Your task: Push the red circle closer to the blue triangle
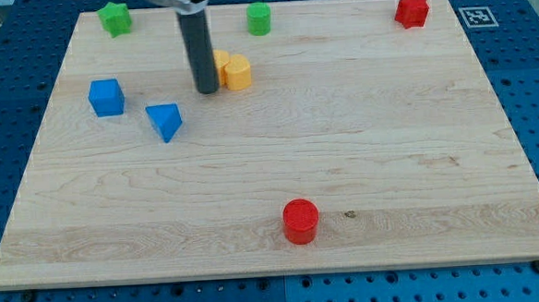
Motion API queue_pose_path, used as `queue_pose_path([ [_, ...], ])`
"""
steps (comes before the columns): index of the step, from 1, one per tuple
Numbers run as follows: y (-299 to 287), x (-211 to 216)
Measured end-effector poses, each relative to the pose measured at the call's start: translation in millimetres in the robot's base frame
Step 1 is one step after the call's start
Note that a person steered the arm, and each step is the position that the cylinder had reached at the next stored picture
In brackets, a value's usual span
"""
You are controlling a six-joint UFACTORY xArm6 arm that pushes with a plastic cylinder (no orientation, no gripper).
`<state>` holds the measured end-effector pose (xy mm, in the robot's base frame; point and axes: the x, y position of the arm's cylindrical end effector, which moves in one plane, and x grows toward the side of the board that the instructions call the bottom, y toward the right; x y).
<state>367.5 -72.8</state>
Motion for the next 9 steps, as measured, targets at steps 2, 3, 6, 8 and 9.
queue_pose_path([
  [2,45,-22],
  [3,56,-22],
  [6,186,157],
  [8,159,250],
  [9,104,250],
])
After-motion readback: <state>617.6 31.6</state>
